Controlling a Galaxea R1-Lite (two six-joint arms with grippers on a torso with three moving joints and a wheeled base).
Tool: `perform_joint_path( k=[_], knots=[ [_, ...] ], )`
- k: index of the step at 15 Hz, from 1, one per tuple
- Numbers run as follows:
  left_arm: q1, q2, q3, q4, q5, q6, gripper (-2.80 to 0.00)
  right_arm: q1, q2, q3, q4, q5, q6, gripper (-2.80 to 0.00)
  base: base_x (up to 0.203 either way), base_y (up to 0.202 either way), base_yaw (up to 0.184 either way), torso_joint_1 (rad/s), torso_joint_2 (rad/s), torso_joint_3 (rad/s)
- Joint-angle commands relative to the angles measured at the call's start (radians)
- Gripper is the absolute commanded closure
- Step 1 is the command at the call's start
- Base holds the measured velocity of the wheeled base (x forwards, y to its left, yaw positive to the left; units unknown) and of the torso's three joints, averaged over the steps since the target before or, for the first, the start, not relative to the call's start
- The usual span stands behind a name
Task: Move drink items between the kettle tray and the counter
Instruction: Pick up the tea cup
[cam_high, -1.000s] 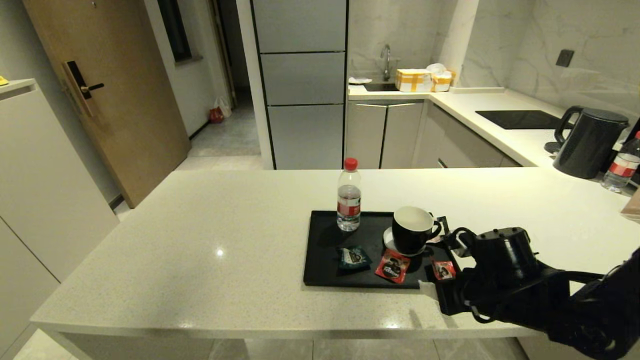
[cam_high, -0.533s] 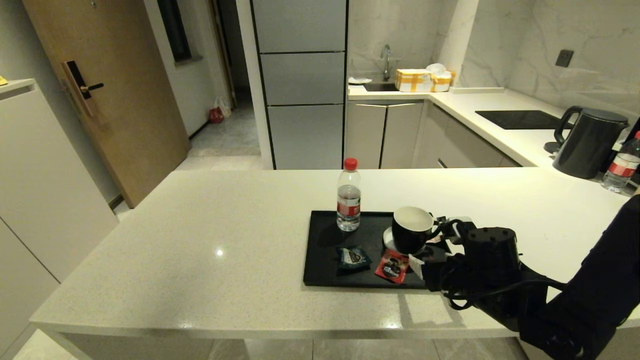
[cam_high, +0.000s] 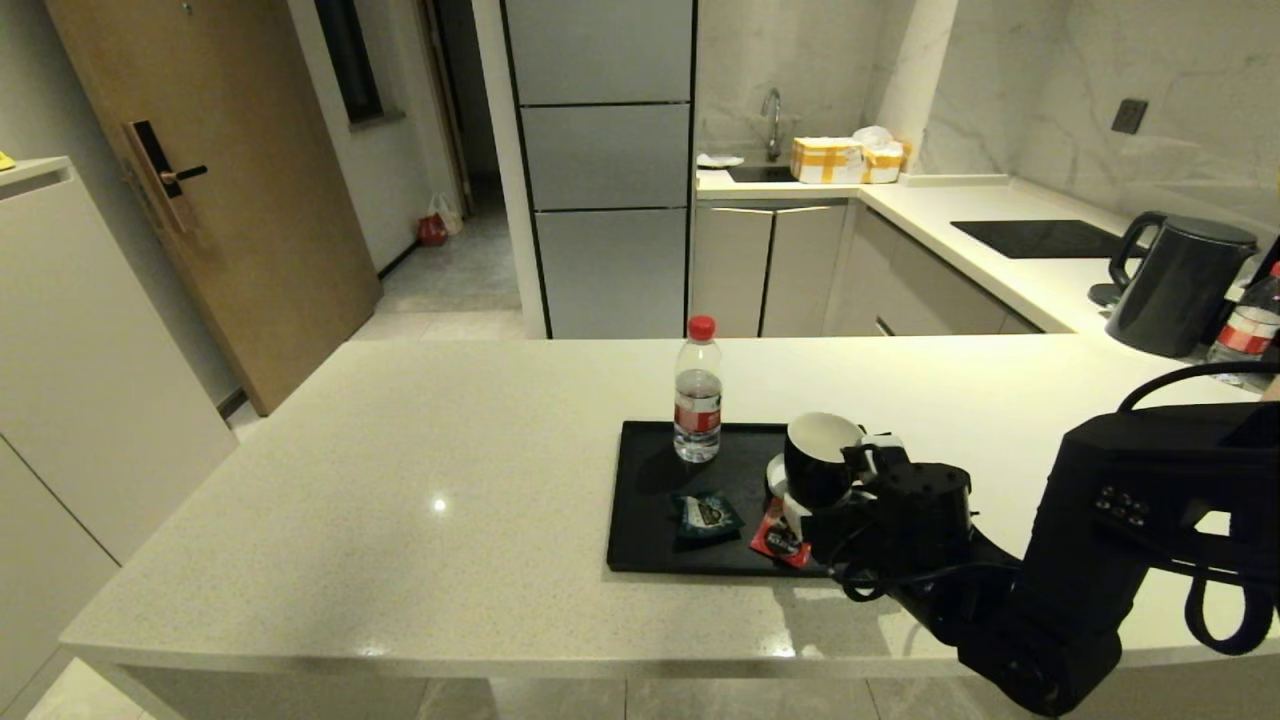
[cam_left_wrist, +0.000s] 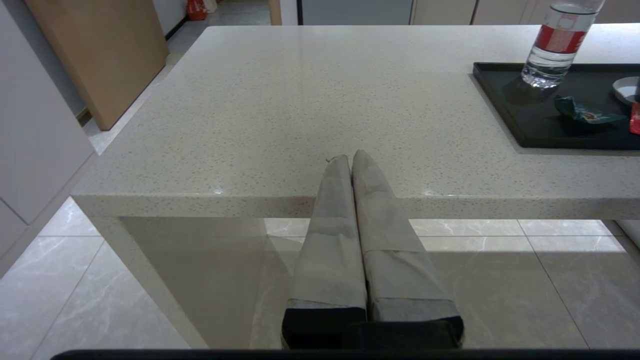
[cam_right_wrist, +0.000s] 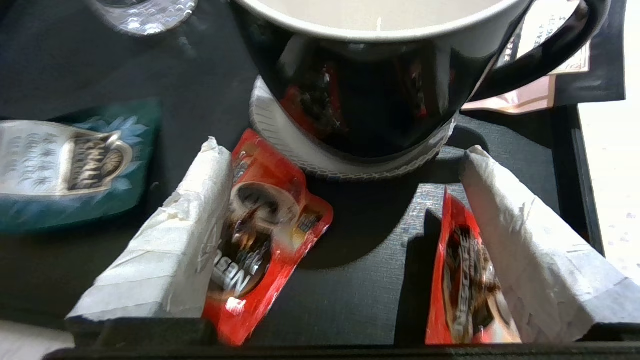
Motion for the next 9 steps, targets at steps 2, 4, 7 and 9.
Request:
perform_joint_path(
  k=[2,4,7,9],
  knots=[
    [0.0,0.0,0.0,0.0,0.0,0.0,0.0,0.0,0.08,-0.074,-0.012,-0.068,-0.006,-2.8,0.0,0.0,0.0,0.0,0.0,0.0],
    [0.0,0.0,-0.001,0.0,0.0,0.0,0.0,-0.007,0.109,-0.103,-0.035,-0.082,-0.012,-2.8,0.0,0.0,0.0,0.0,0.0,0.0],
    [0.0,0.0,0.0,0.0,0.0,0.0,0.0,-0.019,0.115,-0.131,-0.044,-0.086,-0.021,-2.8,0.0,0.0,0.0,0.0,0.0,0.0],
    [0.0,0.0,0.0,0.001,0.0,0.0,0.0,-0.024,0.112,-0.149,-0.044,-0.099,-0.03,-2.8,0.0,0.0,0.0,0.0,0.0,0.0]
  ],
)
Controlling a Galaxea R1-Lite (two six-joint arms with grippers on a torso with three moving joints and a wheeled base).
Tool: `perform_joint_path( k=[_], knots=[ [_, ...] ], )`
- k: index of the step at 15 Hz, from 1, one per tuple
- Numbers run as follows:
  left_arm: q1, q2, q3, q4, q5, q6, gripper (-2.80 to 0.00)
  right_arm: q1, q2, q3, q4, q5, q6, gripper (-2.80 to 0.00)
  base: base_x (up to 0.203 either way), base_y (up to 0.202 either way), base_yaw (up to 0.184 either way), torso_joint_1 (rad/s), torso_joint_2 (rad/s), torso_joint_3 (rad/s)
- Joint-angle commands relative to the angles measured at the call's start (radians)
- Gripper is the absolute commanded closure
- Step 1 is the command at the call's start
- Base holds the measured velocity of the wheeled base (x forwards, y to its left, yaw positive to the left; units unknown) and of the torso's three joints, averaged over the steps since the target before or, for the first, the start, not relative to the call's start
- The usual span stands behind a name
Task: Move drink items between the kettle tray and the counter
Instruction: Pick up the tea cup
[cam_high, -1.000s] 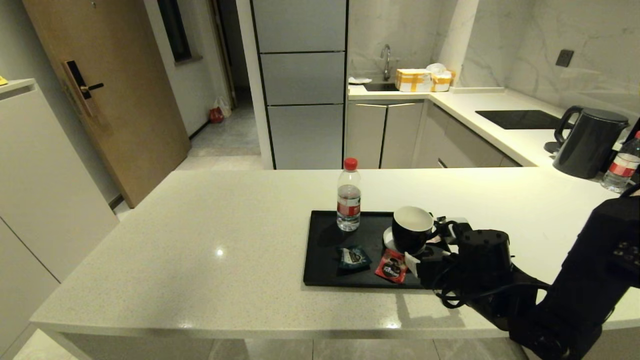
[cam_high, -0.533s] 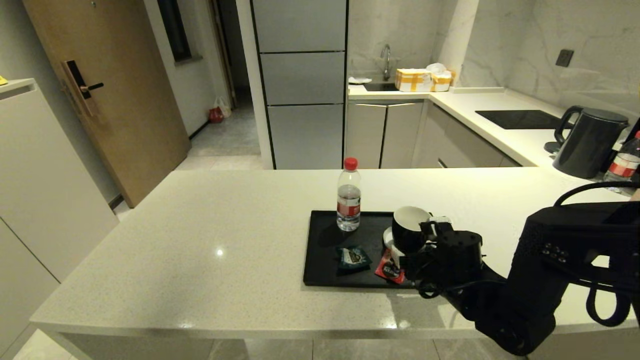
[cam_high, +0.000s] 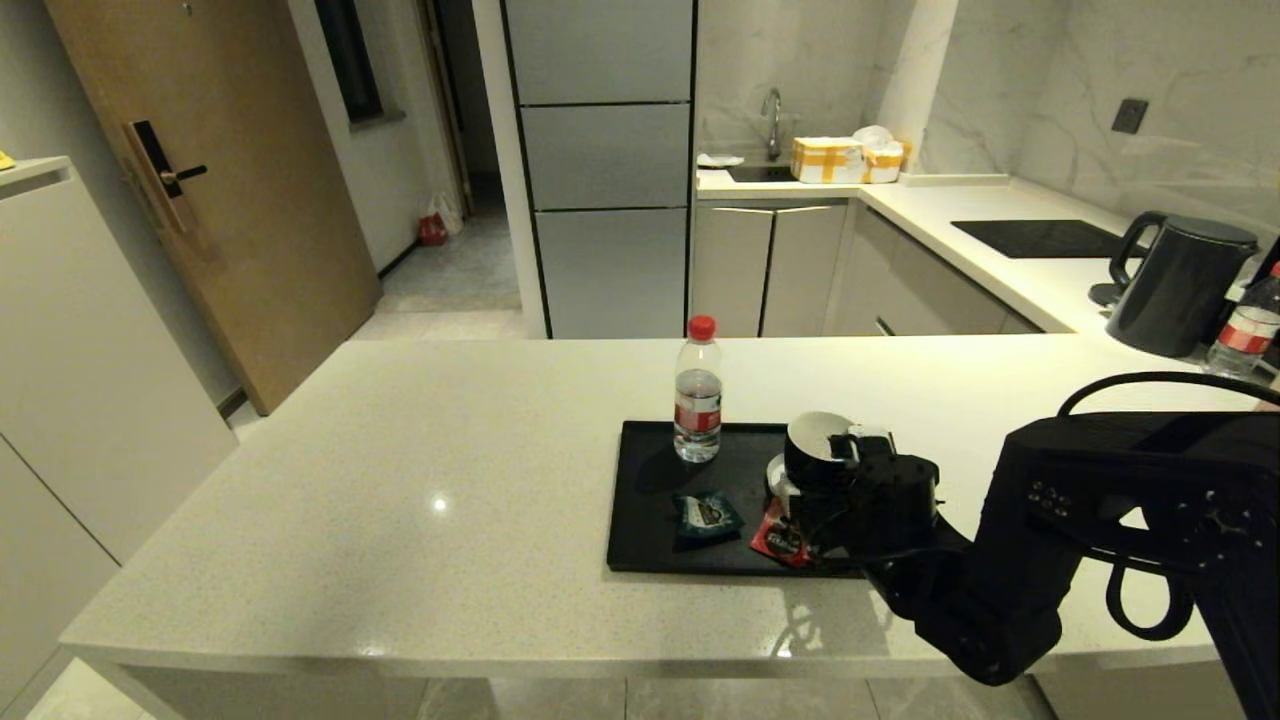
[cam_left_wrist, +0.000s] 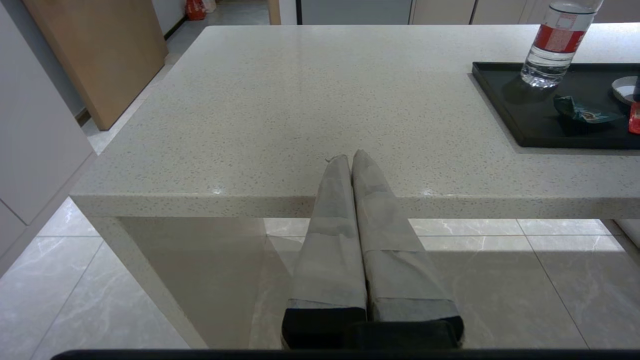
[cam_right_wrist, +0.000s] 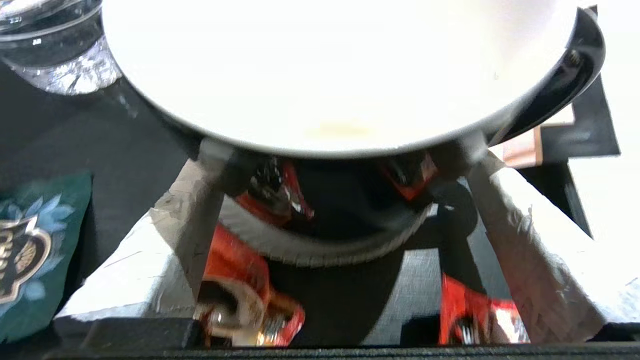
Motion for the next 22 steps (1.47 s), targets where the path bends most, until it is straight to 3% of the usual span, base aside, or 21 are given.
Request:
perform_joint_path(
  k=[1,13,14,15,22],
  knots=[
    [0.0,0.0,-0.001,0.0,0.0,0.0,0.0,-0.001,-0.006,-0.013,-0.007,-0.004,-0.009,-2.8,0.0,0.0,0.0,0.0,0.0,0.0],
    [0.0,0.0,0.0,0.001,0.0,0.0,0.0,-0.015,0.001,-0.063,0.004,-0.017,-0.034,-2.8,0.0,0.0,0.0,0.0,0.0,0.0],
    [0.0,0.0,0.0,0.0,0.0,0.0,0.0,-0.015,0.001,-0.061,0.006,-0.017,-0.035,-0.65,0.0,0.0,0.0,0.0,0.0,0.0],
    [0.0,0.0,0.0,0.0,0.0,0.0,0.0,-0.015,0.0,-0.062,0.006,-0.017,-0.036,0.0,0.0,0.0,0.0,0.0,0.0,0.0],
    [0.0,0.0,0.0,0.0,0.0,0.0,0.0,-0.015,-0.018,-0.053,0.006,-0.015,-0.036,0.0,0.0,0.0,0.0,0.0,0.0,0.0]
  ],
)
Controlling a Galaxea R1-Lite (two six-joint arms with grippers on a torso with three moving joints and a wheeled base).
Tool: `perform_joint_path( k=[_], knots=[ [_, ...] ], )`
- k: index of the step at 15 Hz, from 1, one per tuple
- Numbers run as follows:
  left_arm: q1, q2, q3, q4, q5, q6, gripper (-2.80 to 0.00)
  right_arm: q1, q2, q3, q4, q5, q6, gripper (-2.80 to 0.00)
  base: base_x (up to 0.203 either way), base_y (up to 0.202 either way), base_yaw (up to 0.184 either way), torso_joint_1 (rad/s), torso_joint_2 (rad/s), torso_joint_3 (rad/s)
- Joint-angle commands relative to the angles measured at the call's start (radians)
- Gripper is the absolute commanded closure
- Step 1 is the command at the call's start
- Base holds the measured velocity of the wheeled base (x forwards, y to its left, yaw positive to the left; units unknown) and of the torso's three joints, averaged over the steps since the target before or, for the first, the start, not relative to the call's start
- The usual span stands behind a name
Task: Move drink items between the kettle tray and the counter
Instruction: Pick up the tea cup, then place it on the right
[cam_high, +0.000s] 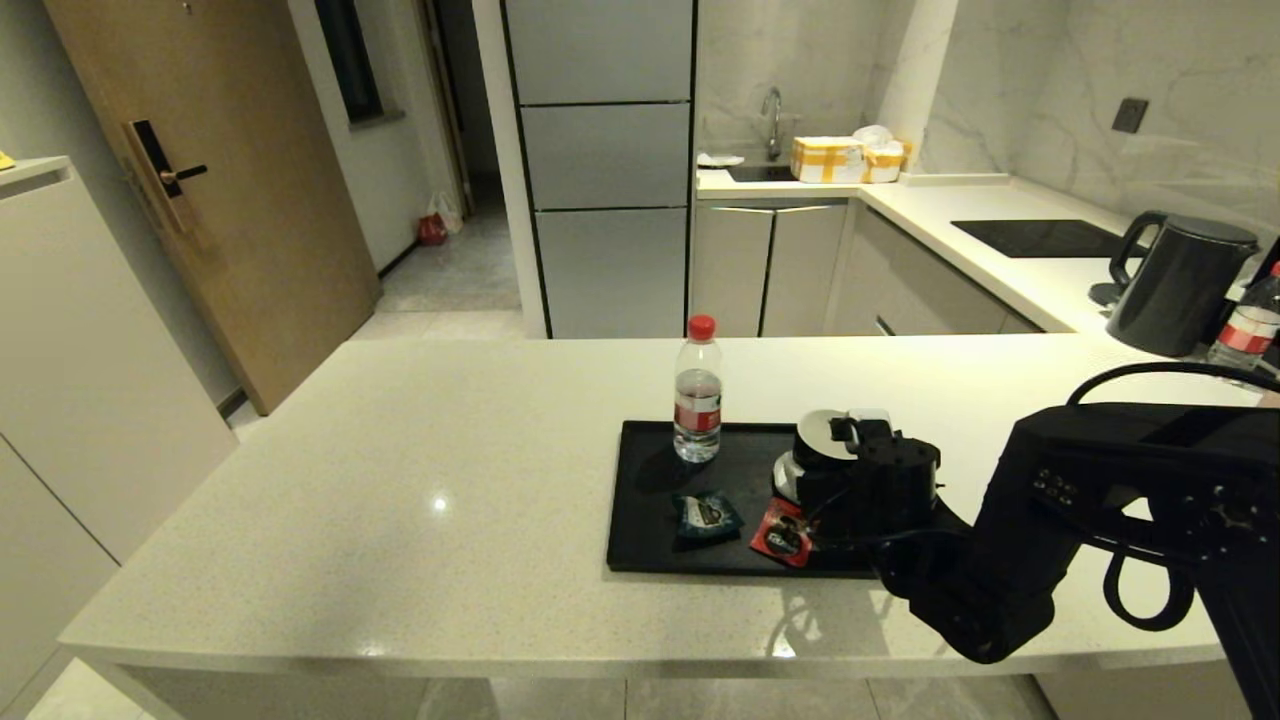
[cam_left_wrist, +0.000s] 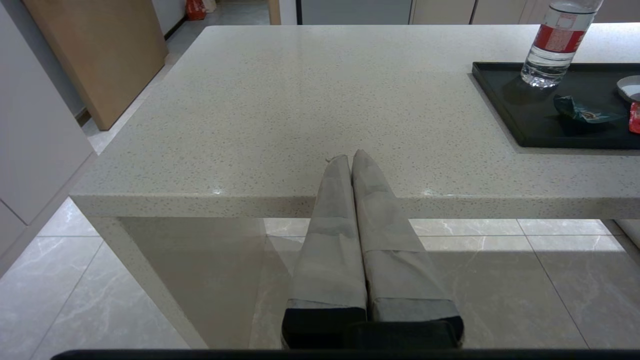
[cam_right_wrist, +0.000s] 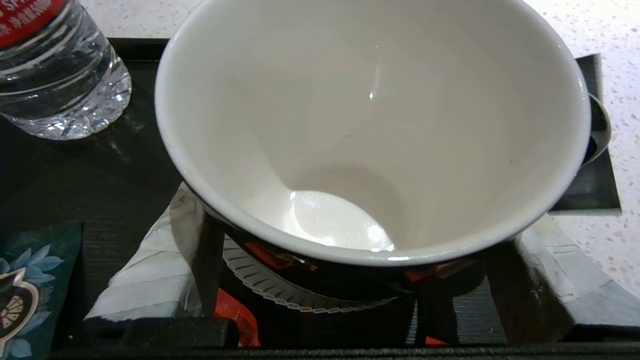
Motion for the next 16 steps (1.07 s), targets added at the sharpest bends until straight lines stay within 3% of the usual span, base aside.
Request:
perform_joint_path(
  k=[1,9,16],
  knots=[
    [0.0,0.0,0.0,0.0,0.0,0.0,0.0,0.001,-0.021,0.009,-0.008,-0.002,0.001,0.0,0.0,0.0,0.0,0.0,0.0,0.0],
    [0.0,0.0,0.0,0.0,0.0,0.0,0.0,0.001,-0.142,0.055,0.035,-0.005,0.001,0.0,0.0,0.0,0.0,0.0,0.0,0.0],
    [0.0,0.0,0.0,0.0,0.0,0.0,0.0,-0.208,-0.158,0.014,0.065,-0.061,0.004,0.0,0.0,0.0,0.0,0.0,0.0,0.0]
  ],
)
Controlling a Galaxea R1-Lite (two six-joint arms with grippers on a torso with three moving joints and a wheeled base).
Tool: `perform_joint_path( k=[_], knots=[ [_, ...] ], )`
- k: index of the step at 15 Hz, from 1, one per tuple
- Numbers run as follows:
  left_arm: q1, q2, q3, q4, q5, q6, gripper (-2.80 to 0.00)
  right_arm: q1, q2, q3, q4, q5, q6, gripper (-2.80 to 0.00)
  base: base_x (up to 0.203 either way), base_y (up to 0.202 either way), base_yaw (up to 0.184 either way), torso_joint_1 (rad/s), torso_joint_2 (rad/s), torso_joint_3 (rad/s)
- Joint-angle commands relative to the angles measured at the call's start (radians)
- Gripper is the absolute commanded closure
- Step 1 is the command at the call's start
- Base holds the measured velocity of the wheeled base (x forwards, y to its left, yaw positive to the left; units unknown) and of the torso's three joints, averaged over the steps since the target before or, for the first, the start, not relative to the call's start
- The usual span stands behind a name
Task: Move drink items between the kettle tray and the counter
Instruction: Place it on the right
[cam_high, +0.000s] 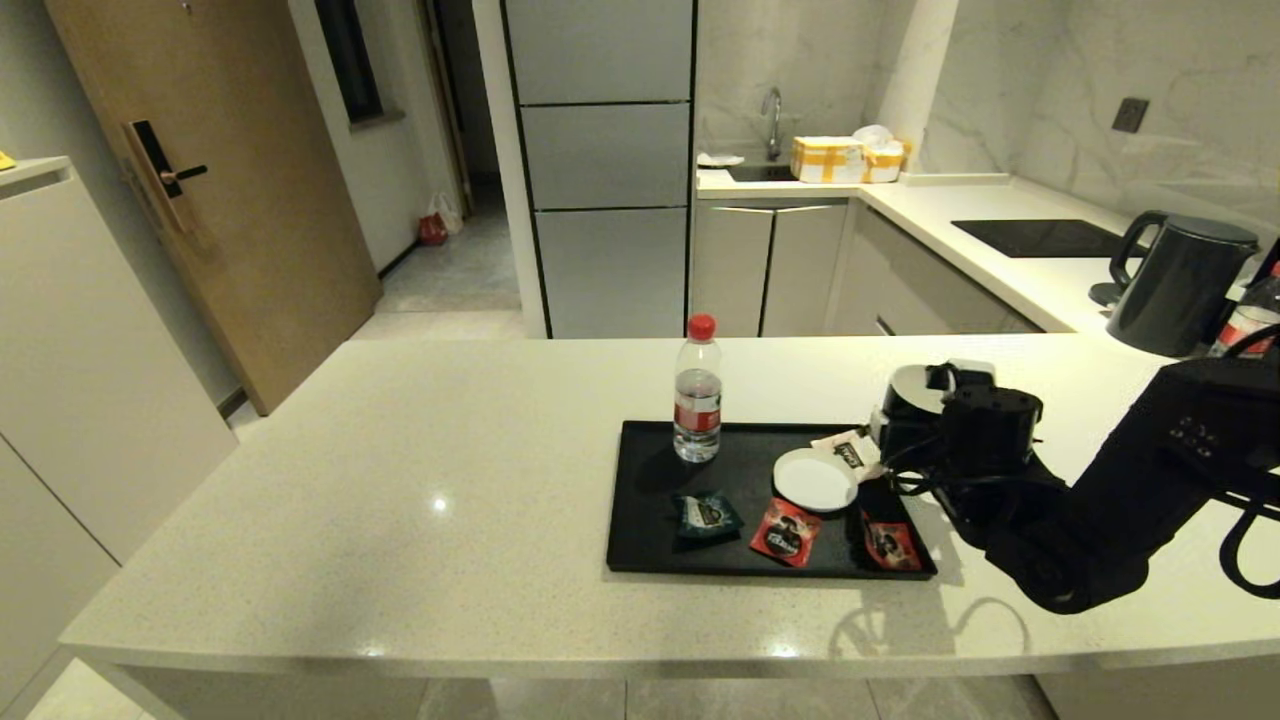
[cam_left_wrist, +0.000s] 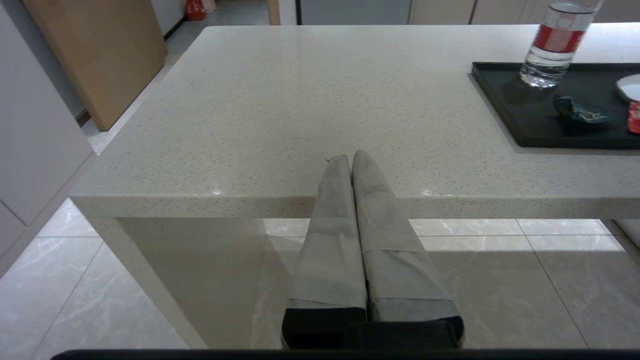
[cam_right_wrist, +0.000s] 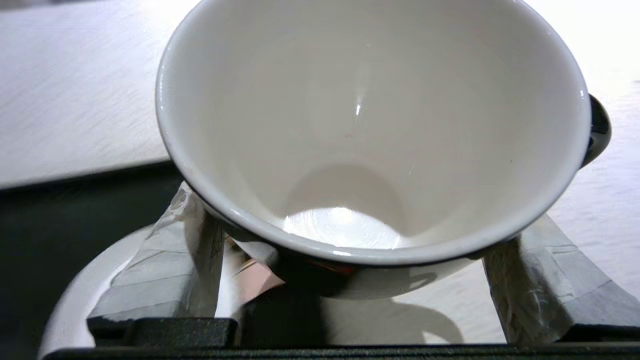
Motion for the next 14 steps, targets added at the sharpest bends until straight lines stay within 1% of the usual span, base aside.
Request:
perform_joint_path(
  k=[1,7,14],
  knots=[
    [0.0,0.0,0.0,0.0,0.0,0.0,0.0,-0.051,-0.002,-0.014,-0.004,-0.003,0.001,0.0,0.0,0.0,0.0,0.0,0.0,0.0],
    [0.0,0.0,0.0,0.0,0.0,0.0,0.0,-0.124,0.064,-0.041,0.028,-0.005,0.003,0.0,0.0,0.0,0.0,0.0,0.0,0.0],
    [0.001,0.0,0.0,0.001,0.0,0.0,0.0,-0.125,0.094,-0.048,0.082,-0.005,0.003,0.0,0.0,0.0,0.0,0.0,0.0,0.0]
  ],
)
